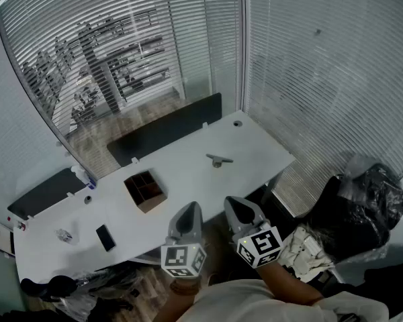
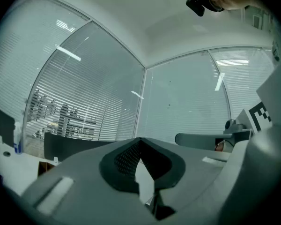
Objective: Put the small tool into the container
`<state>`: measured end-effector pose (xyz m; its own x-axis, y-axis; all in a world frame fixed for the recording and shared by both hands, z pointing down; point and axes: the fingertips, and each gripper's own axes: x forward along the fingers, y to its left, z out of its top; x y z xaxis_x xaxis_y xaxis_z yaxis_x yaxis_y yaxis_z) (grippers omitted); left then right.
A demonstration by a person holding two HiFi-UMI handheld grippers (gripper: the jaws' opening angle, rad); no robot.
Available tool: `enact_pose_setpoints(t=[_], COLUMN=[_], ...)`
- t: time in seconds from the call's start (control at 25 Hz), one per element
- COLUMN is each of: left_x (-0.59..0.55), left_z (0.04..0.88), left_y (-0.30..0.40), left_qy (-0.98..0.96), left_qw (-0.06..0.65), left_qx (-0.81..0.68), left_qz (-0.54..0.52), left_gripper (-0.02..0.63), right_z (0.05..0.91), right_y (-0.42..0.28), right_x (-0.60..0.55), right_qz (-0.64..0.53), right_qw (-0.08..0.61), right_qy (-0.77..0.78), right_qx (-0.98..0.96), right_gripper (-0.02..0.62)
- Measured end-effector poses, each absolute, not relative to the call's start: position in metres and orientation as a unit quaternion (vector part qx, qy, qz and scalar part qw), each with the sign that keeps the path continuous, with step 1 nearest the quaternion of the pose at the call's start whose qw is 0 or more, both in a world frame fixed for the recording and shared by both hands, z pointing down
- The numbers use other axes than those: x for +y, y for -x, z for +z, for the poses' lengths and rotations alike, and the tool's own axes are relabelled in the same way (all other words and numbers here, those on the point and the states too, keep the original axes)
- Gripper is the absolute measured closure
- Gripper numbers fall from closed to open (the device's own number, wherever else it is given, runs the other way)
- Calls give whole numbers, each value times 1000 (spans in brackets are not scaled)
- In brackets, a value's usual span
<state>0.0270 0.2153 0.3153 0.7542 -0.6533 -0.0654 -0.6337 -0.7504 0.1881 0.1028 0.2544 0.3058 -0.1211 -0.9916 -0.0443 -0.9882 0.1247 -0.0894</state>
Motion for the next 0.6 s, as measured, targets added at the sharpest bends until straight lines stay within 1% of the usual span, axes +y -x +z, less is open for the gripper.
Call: enact_pose_setpoints(t=[0.16,0.6], left_x=[218,227], left_z=[311,318], left_y=[-27,-31], left_qy=[-934,-940], left_qw=[69,77], left_qx=[-343,-327], left_qz=[-71,-56], left_gripper=[603,603], right_z=[306,307], right_y=[-104,-104], right_x=[256,263], right_qz=[-20,-20], right_qw=[49,44], right_qy=[664,655], right_qx=[746,754], right_gripper=[595,595])
